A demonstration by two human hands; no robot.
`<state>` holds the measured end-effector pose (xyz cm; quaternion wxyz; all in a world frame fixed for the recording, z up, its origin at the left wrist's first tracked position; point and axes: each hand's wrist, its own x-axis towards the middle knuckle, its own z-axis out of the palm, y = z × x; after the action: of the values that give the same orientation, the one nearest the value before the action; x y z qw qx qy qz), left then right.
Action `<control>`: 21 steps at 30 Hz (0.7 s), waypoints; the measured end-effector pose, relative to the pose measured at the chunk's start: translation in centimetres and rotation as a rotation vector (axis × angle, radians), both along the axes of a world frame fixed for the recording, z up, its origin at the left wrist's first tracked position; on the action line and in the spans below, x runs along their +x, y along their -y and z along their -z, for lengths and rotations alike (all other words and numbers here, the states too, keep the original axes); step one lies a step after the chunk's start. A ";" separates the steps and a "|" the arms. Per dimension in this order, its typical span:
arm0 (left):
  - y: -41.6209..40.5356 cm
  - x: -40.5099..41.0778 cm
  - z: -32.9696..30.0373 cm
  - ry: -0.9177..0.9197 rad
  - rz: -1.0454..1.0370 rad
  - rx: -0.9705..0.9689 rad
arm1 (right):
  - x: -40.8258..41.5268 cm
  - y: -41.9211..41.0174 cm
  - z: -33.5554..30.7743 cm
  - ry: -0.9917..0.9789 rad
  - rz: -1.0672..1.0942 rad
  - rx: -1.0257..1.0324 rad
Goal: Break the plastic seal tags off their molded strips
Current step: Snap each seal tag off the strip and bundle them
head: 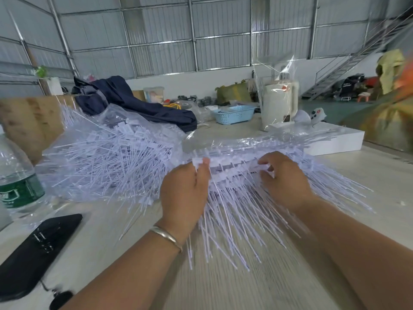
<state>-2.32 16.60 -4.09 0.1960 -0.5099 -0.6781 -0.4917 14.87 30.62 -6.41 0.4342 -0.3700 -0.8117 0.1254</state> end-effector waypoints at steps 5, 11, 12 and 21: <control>0.0 1.0 -0.1 -0.377 0.122 0.222 | 0.4 -0.5 0.1 -0.033 0.025 -0.189; 0.4 2.9 -0.5 0.363 0.627 0.055 | 0.4 -1.2 0.2 0.049 0.010 -0.234; 0.2 3.2 -0.9 0.616 0.741 0.042 | 0.5 -1.3 0.2 0.054 -0.001 -0.263; -0.2 1.0 -1.0 1.611 1.033 0.093 | 0.5 0.8 -1.6 0.017 0.262 0.116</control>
<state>-1.33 16.76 -3.09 -0.5504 -0.2465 -0.2805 -0.7468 15.34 29.79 -4.80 0.4605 -0.4481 -0.7661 0.0175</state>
